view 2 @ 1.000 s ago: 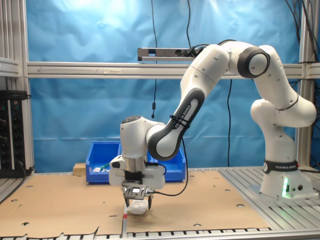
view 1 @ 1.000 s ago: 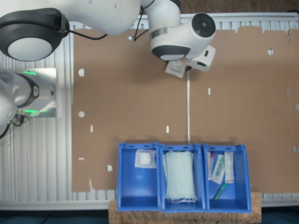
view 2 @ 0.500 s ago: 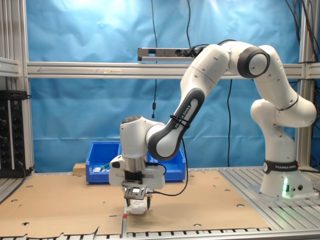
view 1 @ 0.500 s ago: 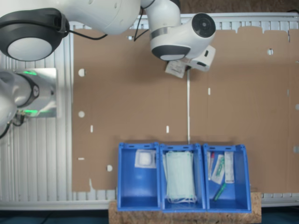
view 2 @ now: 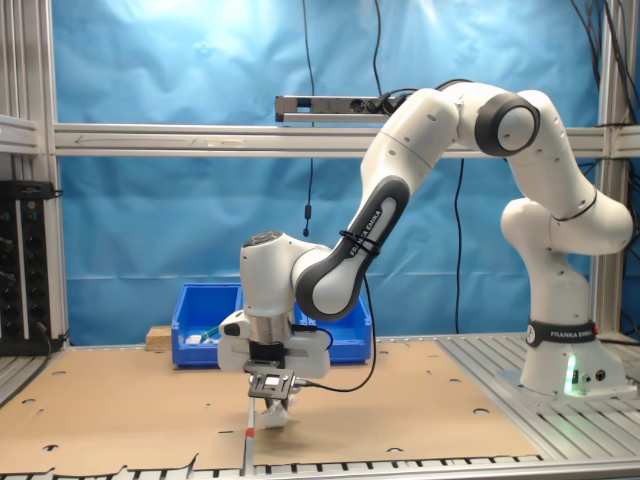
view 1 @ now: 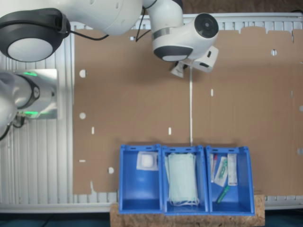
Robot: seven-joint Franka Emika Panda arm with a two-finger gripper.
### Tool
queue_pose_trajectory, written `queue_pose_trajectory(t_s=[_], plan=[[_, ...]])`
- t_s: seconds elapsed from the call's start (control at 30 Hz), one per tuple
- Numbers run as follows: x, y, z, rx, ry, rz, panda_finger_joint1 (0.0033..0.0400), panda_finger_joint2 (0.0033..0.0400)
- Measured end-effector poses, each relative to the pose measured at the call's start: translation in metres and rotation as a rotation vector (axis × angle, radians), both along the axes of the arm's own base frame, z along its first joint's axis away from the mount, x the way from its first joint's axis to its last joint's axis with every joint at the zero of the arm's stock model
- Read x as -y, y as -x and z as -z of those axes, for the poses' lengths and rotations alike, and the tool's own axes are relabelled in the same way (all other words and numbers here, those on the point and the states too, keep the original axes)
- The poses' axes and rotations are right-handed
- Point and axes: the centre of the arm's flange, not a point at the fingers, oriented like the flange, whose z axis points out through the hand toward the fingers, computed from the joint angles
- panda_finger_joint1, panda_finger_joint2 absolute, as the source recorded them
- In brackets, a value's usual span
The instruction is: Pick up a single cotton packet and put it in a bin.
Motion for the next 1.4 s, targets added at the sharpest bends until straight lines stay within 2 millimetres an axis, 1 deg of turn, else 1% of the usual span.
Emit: queue_pose_trajectory(t_s=[0.03,0.17,0.2,0.73,0.93,1.0,1.13,1.4], plan=[[0.000,0.000,0.000,0.000,0.000,0.000,0.0110,0.0110],[0.000,0.000,0.000,0.000,0.000,0.000,0.0110,0.0110],[0.000,0.000,0.000,0.000,0.000,0.000,0.0054,0.0054],[0.000,0.000,-0.001,0.001,-0.001,0.000,0.0054,0.0054],[-0.001,-0.002,-0.007,0.011,-0.008,0.000,0.0054,0.0054],[-0.002,-0.003,-0.013,0.019,-0.014,0.000,0.0054,0.0054],[-0.005,-0.008,-0.035,0.048,-0.037,0.001,0.0055,0.0055],[-0.007,-0.015,-0.085,0.100,-0.085,0.010,0.0056,0.0056]])
